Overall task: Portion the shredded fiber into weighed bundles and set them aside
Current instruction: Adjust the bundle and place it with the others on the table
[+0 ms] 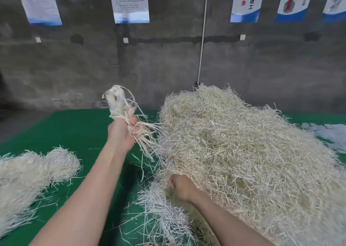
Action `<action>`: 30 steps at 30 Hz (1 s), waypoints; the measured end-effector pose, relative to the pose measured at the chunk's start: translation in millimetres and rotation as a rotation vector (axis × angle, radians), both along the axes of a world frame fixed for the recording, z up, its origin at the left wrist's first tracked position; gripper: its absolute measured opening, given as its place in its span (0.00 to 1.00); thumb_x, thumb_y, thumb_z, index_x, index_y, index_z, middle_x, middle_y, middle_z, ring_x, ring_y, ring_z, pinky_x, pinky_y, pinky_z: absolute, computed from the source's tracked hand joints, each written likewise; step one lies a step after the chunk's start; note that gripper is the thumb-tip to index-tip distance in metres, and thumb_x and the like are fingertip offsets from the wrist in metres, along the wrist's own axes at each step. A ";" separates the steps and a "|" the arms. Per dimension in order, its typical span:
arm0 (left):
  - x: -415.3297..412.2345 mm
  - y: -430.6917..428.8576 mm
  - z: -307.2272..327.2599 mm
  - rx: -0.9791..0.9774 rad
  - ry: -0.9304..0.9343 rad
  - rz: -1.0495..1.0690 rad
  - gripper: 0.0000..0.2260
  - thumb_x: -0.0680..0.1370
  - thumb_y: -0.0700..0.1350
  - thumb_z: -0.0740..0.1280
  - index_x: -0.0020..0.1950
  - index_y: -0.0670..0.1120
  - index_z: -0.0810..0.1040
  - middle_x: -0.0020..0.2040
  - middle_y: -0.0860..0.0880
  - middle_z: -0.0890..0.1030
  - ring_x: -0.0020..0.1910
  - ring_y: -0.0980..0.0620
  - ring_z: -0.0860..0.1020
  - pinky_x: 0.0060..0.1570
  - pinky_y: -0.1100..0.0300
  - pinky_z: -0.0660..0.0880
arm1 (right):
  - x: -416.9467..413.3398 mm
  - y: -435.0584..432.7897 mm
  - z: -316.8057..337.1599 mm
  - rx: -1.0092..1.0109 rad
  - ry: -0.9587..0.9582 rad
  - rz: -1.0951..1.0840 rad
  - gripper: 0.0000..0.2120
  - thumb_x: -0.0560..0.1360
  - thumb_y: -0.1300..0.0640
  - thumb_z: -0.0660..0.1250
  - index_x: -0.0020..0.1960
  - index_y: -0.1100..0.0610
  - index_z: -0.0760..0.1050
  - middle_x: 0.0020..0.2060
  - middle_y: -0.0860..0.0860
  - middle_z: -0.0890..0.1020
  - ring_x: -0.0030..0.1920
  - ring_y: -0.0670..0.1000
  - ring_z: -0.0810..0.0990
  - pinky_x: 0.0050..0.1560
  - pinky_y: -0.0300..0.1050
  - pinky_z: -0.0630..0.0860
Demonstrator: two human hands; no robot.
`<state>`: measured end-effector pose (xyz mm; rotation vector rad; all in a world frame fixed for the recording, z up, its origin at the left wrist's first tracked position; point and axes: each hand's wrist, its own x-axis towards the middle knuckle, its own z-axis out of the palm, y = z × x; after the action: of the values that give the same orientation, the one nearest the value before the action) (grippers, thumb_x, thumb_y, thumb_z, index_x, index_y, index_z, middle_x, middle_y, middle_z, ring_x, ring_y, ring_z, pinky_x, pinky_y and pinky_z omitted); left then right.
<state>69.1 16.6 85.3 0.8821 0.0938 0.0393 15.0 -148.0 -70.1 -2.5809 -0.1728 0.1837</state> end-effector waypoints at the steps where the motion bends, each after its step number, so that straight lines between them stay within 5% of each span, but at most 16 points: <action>1: -2.8 -0.6 -2.1 0.034 0.010 0.007 0.10 0.79 0.35 0.58 0.53 0.43 0.77 0.23 0.52 0.70 0.20 0.58 0.65 0.21 0.67 0.62 | 0.4 -1.1 -1.0 -0.028 -0.022 -0.031 0.06 0.78 0.66 0.57 0.49 0.58 0.71 0.39 0.48 0.74 0.39 0.47 0.74 0.48 0.39 0.77; 5: -8.9 2.5 -5.3 -0.122 0.076 -0.014 0.09 0.81 0.39 0.57 0.50 0.47 0.77 0.24 0.52 0.68 0.25 0.57 0.62 0.26 0.64 0.62 | 2.0 2.6 6.1 0.004 -0.089 -0.104 0.09 0.77 0.68 0.55 0.45 0.55 0.69 0.36 0.46 0.72 0.41 0.49 0.75 0.48 0.40 0.78; 7: -10.3 5.6 -1.2 -0.227 0.092 -0.020 0.11 0.81 0.38 0.56 0.47 0.48 0.76 0.24 0.53 0.68 0.25 0.57 0.62 0.25 0.67 0.64 | -2.1 13.2 7.0 0.132 -0.050 -0.107 0.10 0.77 0.65 0.59 0.57 0.58 0.72 0.42 0.48 0.76 0.45 0.48 0.77 0.51 0.41 0.78; 10: -19.0 4.4 -2.6 -0.129 0.080 -0.016 0.11 0.79 0.35 0.56 0.49 0.45 0.77 0.25 0.51 0.71 0.25 0.56 0.64 0.24 0.65 0.65 | -7.7 31.3 26.3 0.630 0.011 -0.144 0.44 0.68 0.57 0.74 0.76 0.55 0.52 0.66 0.51 0.68 0.65 0.50 0.69 0.66 0.48 0.70; 12: -26.4 2.1 -13.0 0.013 0.045 -0.038 0.11 0.77 0.31 0.57 0.47 0.43 0.77 0.29 0.50 0.73 0.28 0.55 0.65 0.29 0.63 0.63 | -10.1 36.6 55.2 1.269 0.164 -0.122 0.52 0.58 0.57 0.78 0.74 0.56 0.54 0.63 0.55 0.73 0.61 0.54 0.75 0.62 0.54 0.73; 14: -36.3 1.0 -27.6 0.391 -0.050 -0.068 0.13 0.76 0.29 0.56 0.45 0.44 0.76 0.38 0.48 0.78 0.31 0.54 0.68 0.32 0.62 0.64 | -15.5 41.3 78.9 1.759 0.322 -0.015 0.47 0.53 0.62 0.80 0.68 0.54 0.64 0.51 0.57 0.82 0.47 0.55 0.82 0.48 0.57 0.79; 15: -40.0 1.4 -36.8 0.711 -0.125 -0.062 0.13 0.76 0.30 0.57 0.46 0.45 0.76 0.43 0.47 0.80 0.32 0.54 0.70 0.31 0.64 0.66 | -20.7 44.6 89.1 1.807 0.356 -0.003 0.43 0.54 0.62 0.80 0.65 0.55 0.67 0.50 0.58 0.82 0.46 0.56 0.82 0.45 0.60 0.80; 18: -54.6 6.9 -56.2 1.608 -0.355 -0.015 0.14 0.75 0.33 0.62 0.58 0.46 0.71 0.37 0.50 0.77 0.29 0.58 0.72 0.25 0.66 0.64 | -36.6 50.7 104.9 1.456 0.342 -0.026 0.29 0.62 0.50 0.76 0.60 0.58 0.74 0.54 0.58 0.76 0.54 0.59 0.78 0.50 0.64 0.78; 20: -69.5 7.7 -61.0 1.801 -0.485 -0.008 0.19 0.73 0.34 0.64 0.63 0.44 0.66 0.33 0.54 0.70 0.29 0.56 0.70 0.24 0.64 0.60 | -45.7 50.0 106.5 1.277 0.310 -0.169 0.23 0.68 0.51 0.73 0.59 0.61 0.76 0.54 0.57 0.77 0.48 0.54 0.82 0.50 0.58 0.80; 23: -92.6 10.8 -63.7 1.626 -0.598 -0.157 0.24 0.71 0.33 0.69 0.63 0.47 0.65 0.39 0.55 0.72 0.31 0.60 0.71 0.25 0.67 0.67 | -65.2 41.7 97.8 1.224 0.227 -0.418 0.18 0.71 0.61 0.72 0.57 0.68 0.73 0.46 0.57 0.77 0.33 0.50 0.84 0.39 0.45 0.82; 25: -106.5 22.1 -62.8 1.372 -0.521 -0.341 0.24 0.69 0.35 0.73 0.59 0.53 0.68 0.48 0.57 0.75 0.39 0.60 0.75 0.32 0.72 0.70 | -82.0 31.6 84.8 1.188 0.201 -0.502 0.13 0.71 0.63 0.71 0.52 0.68 0.74 0.42 0.57 0.80 0.36 0.51 0.85 0.38 0.43 0.82; 28: -119.1 42.9 -67.5 0.827 -0.308 -0.464 0.18 0.69 0.34 0.72 0.53 0.52 0.77 0.51 0.55 0.80 0.49 0.56 0.80 0.48 0.62 0.77 | -109.4 21.1 62.2 1.227 0.208 -0.620 0.30 0.68 0.61 0.73 0.65 0.69 0.66 0.53 0.62 0.80 0.48 0.60 0.83 0.55 0.57 0.78; 30: -123.5 52.8 -75.1 0.729 -0.242 -0.376 0.14 0.73 0.37 0.68 0.53 0.54 0.78 0.52 0.58 0.80 0.53 0.60 0.77 0.57 0.60 0.73 | -126.8 20.3 46.3 1.266 0.224 -0.679 0.39 0.66 0.61 0.73 0.72 0.64 0.58 0.58 0.62 0.77 0.45 0.59 0.84 0.50 0.52 0.81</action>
<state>-54.4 69.3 10.1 1.6024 -0.3354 -0.1826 -111.8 -127.7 -23.8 -1.2337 0.5127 0.0605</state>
